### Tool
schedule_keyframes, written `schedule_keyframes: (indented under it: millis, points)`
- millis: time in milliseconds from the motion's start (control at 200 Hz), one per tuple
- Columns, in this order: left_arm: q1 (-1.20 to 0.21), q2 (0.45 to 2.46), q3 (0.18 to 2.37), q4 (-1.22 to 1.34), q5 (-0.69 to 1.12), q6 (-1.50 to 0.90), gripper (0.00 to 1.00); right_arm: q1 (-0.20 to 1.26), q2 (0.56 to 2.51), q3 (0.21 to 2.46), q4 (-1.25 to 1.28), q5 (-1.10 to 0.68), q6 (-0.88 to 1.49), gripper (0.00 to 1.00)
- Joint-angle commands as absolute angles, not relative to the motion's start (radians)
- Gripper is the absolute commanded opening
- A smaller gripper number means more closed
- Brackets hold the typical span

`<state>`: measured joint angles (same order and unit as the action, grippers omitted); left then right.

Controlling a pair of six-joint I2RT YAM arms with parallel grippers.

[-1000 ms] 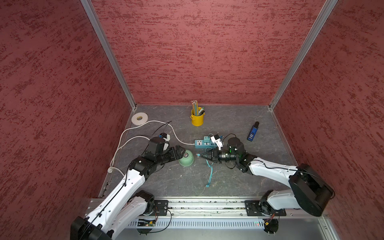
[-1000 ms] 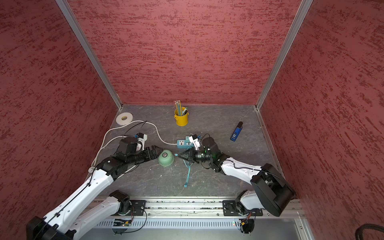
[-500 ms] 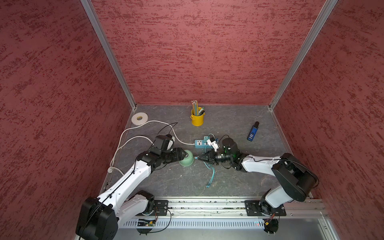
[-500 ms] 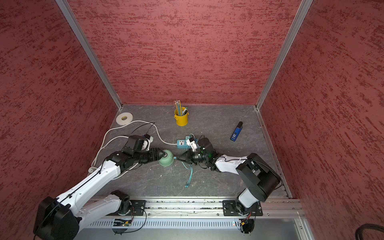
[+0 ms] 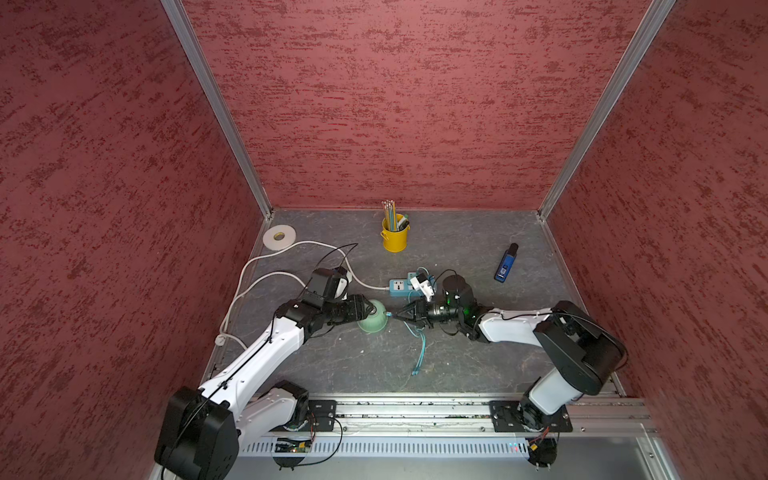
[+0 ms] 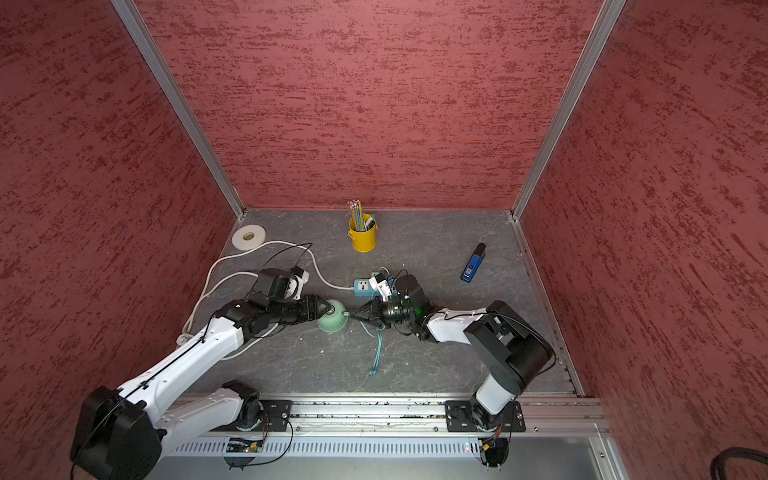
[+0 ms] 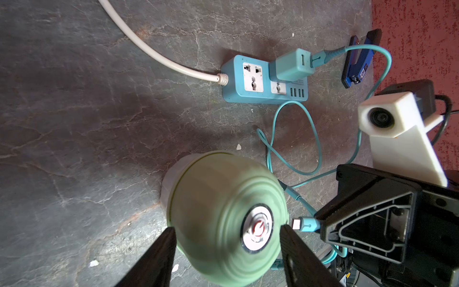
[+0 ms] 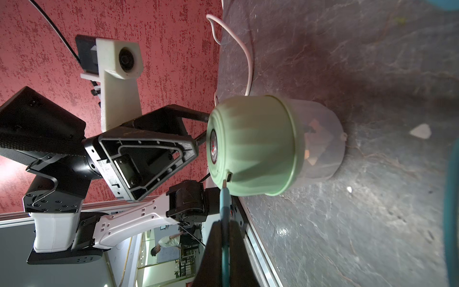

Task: Charge the cordless meat grinders
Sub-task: Insert the charging cable into the cordless meat grinder.

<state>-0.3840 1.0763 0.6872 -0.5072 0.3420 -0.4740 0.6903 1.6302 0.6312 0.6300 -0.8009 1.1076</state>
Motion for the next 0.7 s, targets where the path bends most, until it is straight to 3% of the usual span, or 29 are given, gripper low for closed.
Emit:
schedule_keyframes:
  millis: [0, 696]
  points:
    - [-0.376, 1.081, 0.716, -0.483, 0.36, -0.451, 0.66, 0.695, 1.64, 0.659, 0.667, -0.81, 1.114, 0.0]
    - [-0.373, 1.089, 0.724, -0.492, 0.35, -0.416, 0.63, 0.695, 1.659, 0.667, 0.662, -0.796, 1.118, 0.0]
